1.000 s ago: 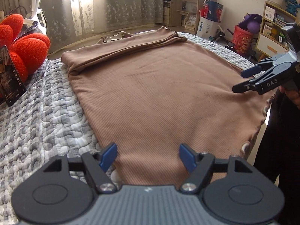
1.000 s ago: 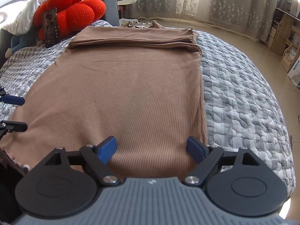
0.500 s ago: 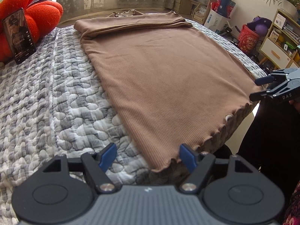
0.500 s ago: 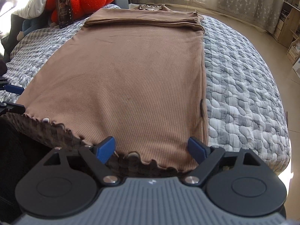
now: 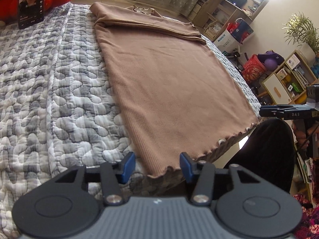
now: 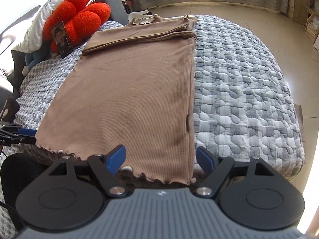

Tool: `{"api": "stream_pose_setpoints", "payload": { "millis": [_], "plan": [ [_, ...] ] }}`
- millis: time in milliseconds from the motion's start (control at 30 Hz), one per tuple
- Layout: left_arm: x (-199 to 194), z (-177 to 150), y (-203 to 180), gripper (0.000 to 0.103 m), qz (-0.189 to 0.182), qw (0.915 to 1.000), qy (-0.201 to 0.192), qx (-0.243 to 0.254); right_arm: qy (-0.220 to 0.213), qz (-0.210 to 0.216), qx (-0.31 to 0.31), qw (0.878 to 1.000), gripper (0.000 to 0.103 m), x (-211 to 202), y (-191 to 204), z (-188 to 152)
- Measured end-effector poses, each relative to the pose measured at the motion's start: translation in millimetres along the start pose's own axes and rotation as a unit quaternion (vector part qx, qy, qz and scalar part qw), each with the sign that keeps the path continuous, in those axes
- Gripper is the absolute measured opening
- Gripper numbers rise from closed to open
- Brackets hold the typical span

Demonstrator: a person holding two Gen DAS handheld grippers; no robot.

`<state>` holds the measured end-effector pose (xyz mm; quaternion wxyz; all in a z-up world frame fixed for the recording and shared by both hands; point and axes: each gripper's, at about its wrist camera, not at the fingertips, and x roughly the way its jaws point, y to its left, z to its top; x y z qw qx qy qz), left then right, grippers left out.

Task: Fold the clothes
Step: 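Grasp the ruffled hem with both tools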

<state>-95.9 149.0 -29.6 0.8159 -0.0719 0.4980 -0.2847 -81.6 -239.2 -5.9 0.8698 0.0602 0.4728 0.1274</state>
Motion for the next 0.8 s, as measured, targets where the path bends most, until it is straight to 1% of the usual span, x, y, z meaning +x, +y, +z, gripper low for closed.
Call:
{"api": "stream_pose_setpoints", "payload": {
  "millis": [100, 200, 267, 367, 433, 500, 633, 767, 800],
  "plan": [
    [1, 2, 2, 0.046, -0.013, 0.9999, 0.004, -0.01, 0.025, 0.005, -0.026, 0.999, 0.068, 8, -5, 10],
    [1, 5, 6, 0.043, -0.021, 0.9995, 0.014, -0.019, 0.067, 0.013, -0.044, 0.997, 0.063, 20, -15, 20],
    [1, 7, 10, 0.041, -0.028, 0.9991, 0.02, -0.027, 0.102, 0.027, -0.047, 0.993, 0.06, 28, -23, 25],
    [0, 11, 16, 0.04, -0.028, 0.9985, 0.024, -0.04, 0.136, 0.054, -0.038, 0.989, 0.055, 34, -36, 34],
    [1, 12, 20, 0.04, -0.033, 0.998, 0.026, -0.048, 0.146, 0.059, -0.029, 0.987, 0.05, 32, -42, 39],
    [2, 14, 24, 0.04, -0.04, 0.9972, 0.029, -0.056, 0.157, 0.064, -0.022, 0.985, 0.05, 30, -46, 43],
    [6, 17, 31, 0.04, -0.056, 0.9953, 0.035, -0.07, 0.176, 0.082, -0.033, 0.98, 0.047, 32, -44, 39],
    [14, 21, 30, 0.04, -0.075, 0.9934, 0.046, -0.074, 0.176, 0.097, -0.034, 0.979, 0.047, 35, -38, 41],
    [16, 23, 30, 0.04, -0.077, 0.9931, 0.049, -0.074, 0.178, 0.102, -0.032, 0.978, 0.044, 36, -38, 41]
  ]
}}
